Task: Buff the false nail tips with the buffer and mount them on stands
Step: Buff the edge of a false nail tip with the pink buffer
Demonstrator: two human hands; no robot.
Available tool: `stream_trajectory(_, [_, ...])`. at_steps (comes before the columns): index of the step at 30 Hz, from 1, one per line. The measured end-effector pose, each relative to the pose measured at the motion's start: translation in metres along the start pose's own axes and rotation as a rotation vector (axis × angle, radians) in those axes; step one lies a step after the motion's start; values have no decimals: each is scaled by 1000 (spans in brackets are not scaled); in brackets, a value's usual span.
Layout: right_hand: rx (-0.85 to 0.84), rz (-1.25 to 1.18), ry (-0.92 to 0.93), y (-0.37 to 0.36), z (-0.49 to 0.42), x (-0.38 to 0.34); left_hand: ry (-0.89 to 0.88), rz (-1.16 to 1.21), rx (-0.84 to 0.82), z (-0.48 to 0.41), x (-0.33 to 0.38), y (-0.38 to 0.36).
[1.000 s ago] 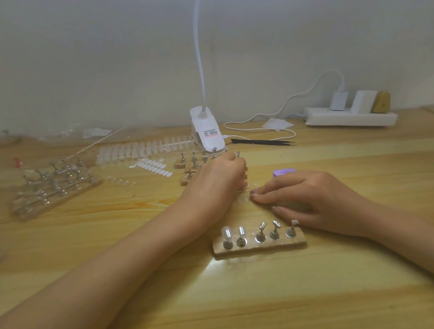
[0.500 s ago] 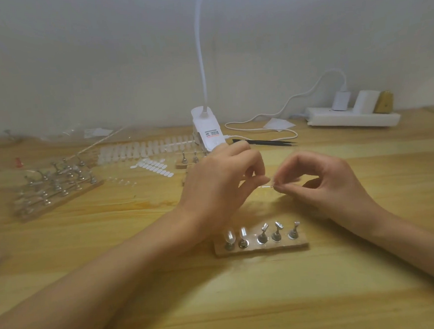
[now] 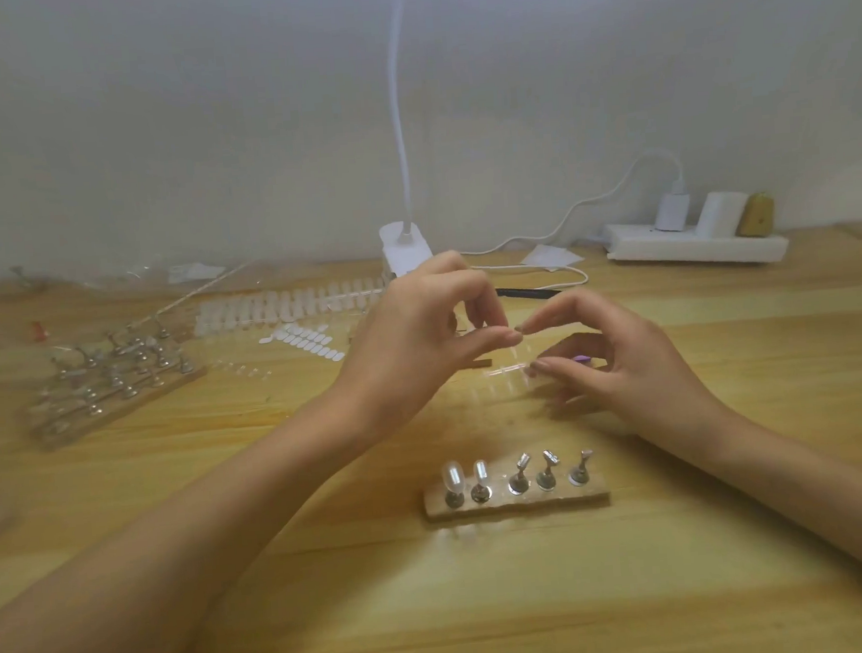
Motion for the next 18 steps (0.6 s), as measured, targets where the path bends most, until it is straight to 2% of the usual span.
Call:
stream_trajectory(2, [8, -14, -35, 0, -1, 4, 17, 3, -34, -3, 0, 4])
stream_trajectory(4, [-3, 13, -47, 1, 0, 7, 67, -12, -158, -6, -2, 8])
stream_trajectory(7, [-60, 185, 47, 0, 2, 4, 173, -102, -577, 0, -8, 8])
stream_trajectory(9, [-97, 314, 127, -1, 3, 1, 172, -215, -738, 10, -13, 7])
stream_trajectory(12, [-108, 453, 231, 0, 3, -1, 165, -289, -677, 19, -19, 9])
stream_trajectory(15, [-6, 689, 317, 10, 1, 2, 190, -277, -582, 24, -25, 9])
stream_trajectory(18, [48, 819, 159, 21, -3, 15, 179, -275, -519, 26, -28, 7])
Point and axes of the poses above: each hand's wrist, its own z-axis away from the middle knuckle, its own y-axis out of the back of the hand, x = y × z, the point moved 3 cm from there along -z, towards the middle knuckle, and after that the axes turned 3 degrees about -z, right-handed, at the moved point
